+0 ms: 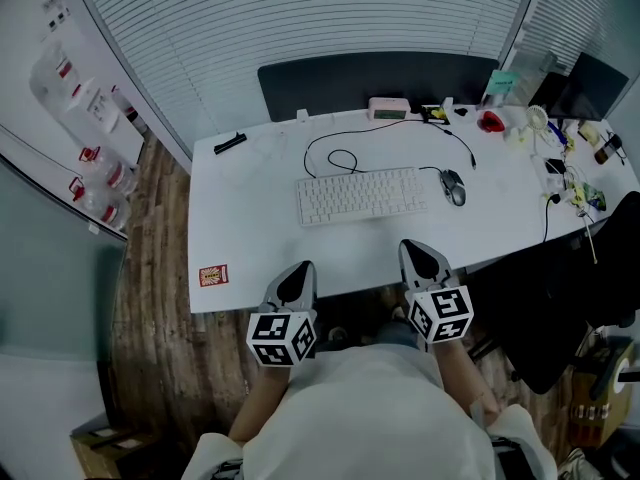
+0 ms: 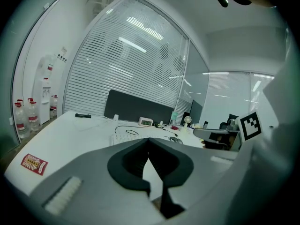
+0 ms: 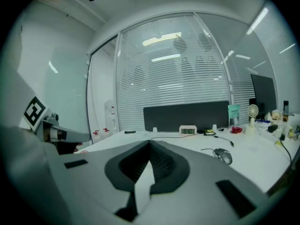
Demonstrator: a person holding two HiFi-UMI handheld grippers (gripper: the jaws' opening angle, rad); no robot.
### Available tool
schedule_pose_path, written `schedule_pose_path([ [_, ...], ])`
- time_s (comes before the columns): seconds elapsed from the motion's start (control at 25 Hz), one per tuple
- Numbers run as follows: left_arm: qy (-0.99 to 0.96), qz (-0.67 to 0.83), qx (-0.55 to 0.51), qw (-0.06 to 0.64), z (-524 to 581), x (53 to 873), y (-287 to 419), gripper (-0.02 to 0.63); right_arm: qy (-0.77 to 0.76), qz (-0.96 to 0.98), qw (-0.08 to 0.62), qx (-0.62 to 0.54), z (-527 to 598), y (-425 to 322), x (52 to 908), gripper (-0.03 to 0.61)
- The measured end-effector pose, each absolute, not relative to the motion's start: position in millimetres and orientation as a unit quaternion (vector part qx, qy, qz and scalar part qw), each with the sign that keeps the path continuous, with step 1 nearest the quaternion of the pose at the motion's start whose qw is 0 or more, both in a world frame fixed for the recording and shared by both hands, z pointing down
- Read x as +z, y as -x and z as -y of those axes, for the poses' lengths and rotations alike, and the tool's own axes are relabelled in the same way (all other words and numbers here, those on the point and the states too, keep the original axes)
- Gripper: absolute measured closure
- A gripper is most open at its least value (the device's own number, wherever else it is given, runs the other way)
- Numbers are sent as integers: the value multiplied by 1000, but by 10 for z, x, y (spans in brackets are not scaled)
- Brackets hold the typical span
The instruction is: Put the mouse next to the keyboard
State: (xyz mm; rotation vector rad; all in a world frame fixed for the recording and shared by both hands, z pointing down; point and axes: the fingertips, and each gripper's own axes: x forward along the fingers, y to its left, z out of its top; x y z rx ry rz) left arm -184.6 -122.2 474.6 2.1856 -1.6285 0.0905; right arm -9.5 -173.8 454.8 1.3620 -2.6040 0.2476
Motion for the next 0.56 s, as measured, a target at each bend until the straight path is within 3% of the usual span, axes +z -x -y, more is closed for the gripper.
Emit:
schedule_pose_path([
  [0.56,-788,577,47,212,1245,4834,1851,604,-448,885,92,85,1785,193,4554,577],
])
